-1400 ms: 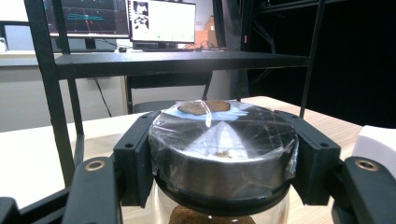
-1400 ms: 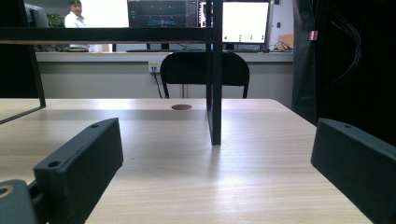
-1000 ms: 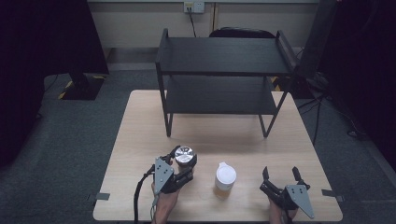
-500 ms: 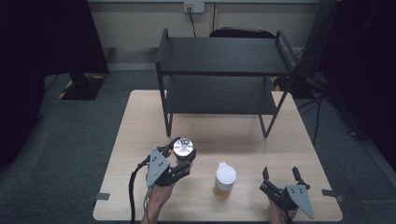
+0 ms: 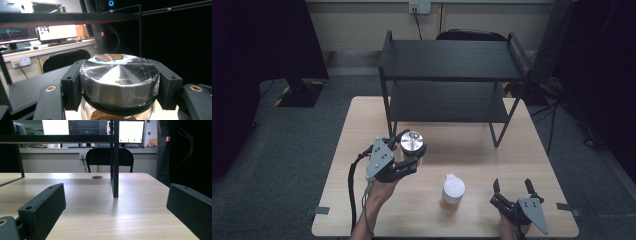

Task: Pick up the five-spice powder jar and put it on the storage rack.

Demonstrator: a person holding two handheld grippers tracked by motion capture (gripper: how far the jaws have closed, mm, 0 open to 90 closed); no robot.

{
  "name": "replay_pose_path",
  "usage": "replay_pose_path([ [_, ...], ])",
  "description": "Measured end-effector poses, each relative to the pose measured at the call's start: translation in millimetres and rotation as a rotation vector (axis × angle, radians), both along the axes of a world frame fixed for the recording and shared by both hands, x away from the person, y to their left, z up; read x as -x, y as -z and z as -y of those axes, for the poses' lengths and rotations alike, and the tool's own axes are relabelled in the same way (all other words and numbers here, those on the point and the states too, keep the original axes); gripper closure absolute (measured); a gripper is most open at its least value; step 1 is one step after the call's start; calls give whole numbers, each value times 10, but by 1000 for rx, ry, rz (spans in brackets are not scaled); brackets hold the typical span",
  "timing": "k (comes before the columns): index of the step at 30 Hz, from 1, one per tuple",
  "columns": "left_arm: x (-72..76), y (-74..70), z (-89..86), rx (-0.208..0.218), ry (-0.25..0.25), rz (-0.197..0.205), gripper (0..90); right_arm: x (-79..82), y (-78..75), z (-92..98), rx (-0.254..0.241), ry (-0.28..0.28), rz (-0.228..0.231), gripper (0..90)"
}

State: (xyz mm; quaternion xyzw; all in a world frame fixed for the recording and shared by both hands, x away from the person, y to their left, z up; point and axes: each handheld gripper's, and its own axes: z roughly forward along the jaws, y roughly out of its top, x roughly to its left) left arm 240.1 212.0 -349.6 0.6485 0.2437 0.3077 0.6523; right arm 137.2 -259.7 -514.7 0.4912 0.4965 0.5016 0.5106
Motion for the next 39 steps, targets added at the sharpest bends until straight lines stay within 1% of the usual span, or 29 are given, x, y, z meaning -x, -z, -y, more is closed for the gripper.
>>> replay_pose_path([
  [4, -129, -179, -47, 15, 31, 0, 352, 0, 0, 1, 0, -1, 0, 8],
  [9, -271, -427, -82, 24, 59, 11, 352, 0, 0, 1, 0, -1, 0, 8],
  [12, -349, -549, -91, 44, 70, 15, 352, 0, 1, 2, 0, -1, 0, 8],
  [16, -434, -729, -66, 43, 69, 19, 353, 0, 1, -2, 0, 2, 1, 8],
  [19, -512, -916, -19, 38, 53, 17, 352, 0, 1, -2, 0, 2, 0, 8],
  [23, -630, -1116, 15, 75, 47, 11, 352, 0, 1, -2, 0, 2, 0, 8],
  [24, -653, -1153, 22, 77, 45, 11, 352, 0, 1, -1, 0, 1, 0, 8],
  [25, -680, -1197, 42, 81, 38, 11, 352, 0, 1, -1, 0, 2, 0, 8],
  [28, -769, -1355, 126, 85, -4, -5, 352, 0, 0, -2, 0, 2, 0, 8],
  [30, -833, -1422, 175, 98, -27, -10, 352, 0, 1, -2, 0, 2, 0, 8],
  [32, -887, -1483, 245, 94, -58, -5, 352, 0, 1, -2, 0, 2, 0, 8],
  [34, -946, -1546, 310, 78, -86, -6, 352, 0, 1, -2, 0, 2, 0, 8],
  [35, -992, -1576, 357, 73, -107, -6, 352, 0, 0, -2, 0, 2, 0, 8],
  [39, -1168, -1640, 501, 61, -159, -13, 352, -1, 1, -2, 0, 2, 1, 8],
])
